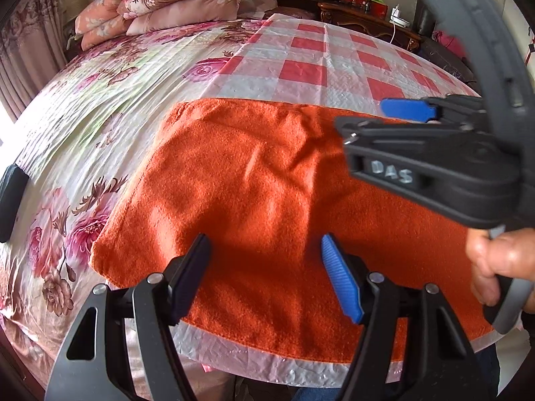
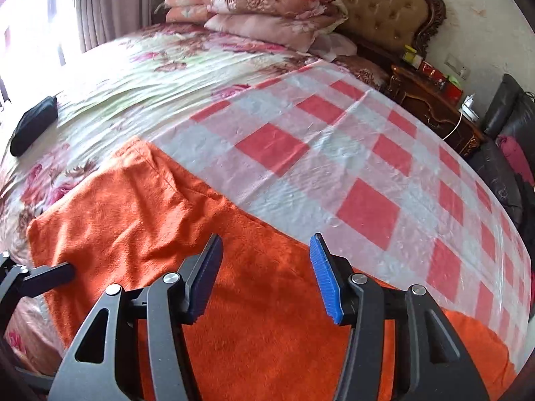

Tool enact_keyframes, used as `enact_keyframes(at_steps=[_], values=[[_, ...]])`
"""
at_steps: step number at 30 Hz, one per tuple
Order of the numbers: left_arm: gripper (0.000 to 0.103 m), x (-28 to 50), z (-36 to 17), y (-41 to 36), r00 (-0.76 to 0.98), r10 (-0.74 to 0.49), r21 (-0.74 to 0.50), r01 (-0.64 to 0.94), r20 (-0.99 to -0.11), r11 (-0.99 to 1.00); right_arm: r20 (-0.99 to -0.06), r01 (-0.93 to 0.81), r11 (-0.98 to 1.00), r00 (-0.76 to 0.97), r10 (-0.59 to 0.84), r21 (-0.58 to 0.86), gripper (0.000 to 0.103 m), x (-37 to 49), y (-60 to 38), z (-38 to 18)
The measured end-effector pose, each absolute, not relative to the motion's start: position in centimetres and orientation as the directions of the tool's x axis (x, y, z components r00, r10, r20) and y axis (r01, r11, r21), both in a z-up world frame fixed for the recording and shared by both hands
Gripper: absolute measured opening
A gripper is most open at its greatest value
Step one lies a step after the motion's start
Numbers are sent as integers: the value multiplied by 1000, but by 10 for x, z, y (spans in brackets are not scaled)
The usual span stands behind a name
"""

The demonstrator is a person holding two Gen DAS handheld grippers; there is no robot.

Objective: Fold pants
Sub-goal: 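Close the left tool on the pants leg end and lift it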

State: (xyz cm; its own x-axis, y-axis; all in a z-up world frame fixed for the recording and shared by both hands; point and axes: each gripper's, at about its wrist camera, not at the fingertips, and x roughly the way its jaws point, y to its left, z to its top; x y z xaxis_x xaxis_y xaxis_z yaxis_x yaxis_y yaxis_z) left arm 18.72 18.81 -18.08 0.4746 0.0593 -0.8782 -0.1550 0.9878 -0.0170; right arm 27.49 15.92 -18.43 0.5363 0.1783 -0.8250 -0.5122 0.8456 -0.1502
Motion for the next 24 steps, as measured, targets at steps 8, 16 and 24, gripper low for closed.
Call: enact_keyframes(at_steps=[8, 16, 24], values=[[30, 191, -176, 232, 426, 96, -25, -270, -900, 963, -787, -495, 843, 598, 154, -211, 50, 280, 176, -187], [20, 200, -175, 245, 411, 111, -9, -278, -905, 960, -786, -489, 841, 604, 133, -233, 50, 289, 184, -185], [20, 203, -175, 246, 411, 111, -8, -276, -905, 961, -779, -458, 875, 603, 174, -158, 59, 283, 174, -166]])
